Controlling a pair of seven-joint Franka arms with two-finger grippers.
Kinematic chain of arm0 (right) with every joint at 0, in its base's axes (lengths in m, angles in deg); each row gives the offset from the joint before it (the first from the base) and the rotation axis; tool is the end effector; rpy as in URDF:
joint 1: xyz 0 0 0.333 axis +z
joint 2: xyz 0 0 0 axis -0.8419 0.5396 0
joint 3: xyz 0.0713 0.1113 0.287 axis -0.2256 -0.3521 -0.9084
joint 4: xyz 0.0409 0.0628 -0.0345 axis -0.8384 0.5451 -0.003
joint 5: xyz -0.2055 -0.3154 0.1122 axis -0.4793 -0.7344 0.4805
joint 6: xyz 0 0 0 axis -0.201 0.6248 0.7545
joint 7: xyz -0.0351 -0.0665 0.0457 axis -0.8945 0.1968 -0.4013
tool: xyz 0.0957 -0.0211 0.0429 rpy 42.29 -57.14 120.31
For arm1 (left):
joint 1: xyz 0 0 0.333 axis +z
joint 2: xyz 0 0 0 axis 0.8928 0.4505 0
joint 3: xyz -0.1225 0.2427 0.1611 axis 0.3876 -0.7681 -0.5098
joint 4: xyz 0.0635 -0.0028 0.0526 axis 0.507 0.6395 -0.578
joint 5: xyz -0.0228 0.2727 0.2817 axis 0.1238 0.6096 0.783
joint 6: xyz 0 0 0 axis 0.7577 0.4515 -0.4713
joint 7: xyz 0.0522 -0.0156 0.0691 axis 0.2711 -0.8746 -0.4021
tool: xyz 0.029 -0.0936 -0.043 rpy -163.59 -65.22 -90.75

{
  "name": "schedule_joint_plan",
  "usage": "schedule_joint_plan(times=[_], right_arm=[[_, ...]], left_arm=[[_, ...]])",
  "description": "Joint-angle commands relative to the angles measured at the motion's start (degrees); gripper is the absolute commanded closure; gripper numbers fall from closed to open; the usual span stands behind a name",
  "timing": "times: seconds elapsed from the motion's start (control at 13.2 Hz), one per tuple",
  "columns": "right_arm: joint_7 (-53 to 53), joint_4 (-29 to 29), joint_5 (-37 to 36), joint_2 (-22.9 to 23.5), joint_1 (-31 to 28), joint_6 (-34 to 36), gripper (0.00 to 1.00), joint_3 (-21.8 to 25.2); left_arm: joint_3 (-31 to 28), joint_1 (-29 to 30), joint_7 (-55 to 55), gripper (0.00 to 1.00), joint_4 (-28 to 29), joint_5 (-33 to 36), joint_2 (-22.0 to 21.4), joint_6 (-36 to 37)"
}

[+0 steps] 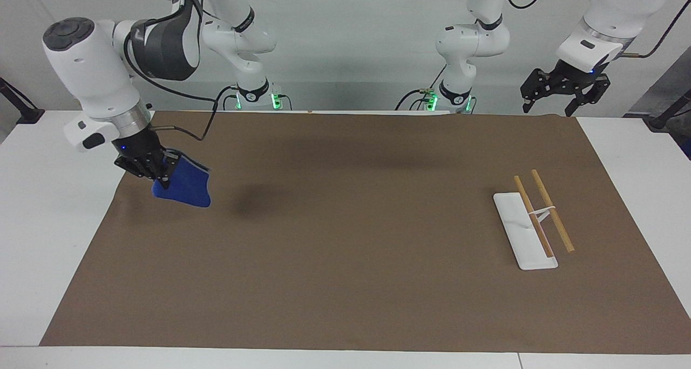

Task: Right arm passes towel to left arm to hang
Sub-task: 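Lift the blue towel with the right gripper toward the table center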

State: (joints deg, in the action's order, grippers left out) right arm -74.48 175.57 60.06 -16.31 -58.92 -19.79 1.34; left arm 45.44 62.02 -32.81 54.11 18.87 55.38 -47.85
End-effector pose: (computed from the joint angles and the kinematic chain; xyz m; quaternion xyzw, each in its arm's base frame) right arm 0.6183 -0.0339 0.5657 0.9983 0.0094 0.0573 0.0018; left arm 0.5190 -0.0419 0.6591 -0.9960 0.0875 0.0157 0.0002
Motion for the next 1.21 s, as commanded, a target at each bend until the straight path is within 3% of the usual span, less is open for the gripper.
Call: schedule_joint_plan(times=[0.0,0.46,0.83,1.14], right_arm=[[-0.42,-2.10,-1.13,-0.86,2.88,2.94,1.00,-0.35],[-3.13,-7.12,-3.67,-0.68,10.71,7.07,1.00,-0.35],[-17.27,-7.57,-2.80,-0.59,15.54,9.36,1.00,-0.35],[-30.27,-11.35,-1.58,0.11,16.96,11.83,1.00,-2.28]], left_arm=[[0.55,0.59,-0.68,0.00,1.17,0.80,-1.39,-0.34],[0.64,0.24,-0.68,0.00,1.17,0.80,-1.39,0.00],[0.55,0.50,-0.59,0.00,1.17,0.80,-1.39,0.01],[0.63,0.59,-1.12,0.00,1.26,0.37,-1.30,0.00]])
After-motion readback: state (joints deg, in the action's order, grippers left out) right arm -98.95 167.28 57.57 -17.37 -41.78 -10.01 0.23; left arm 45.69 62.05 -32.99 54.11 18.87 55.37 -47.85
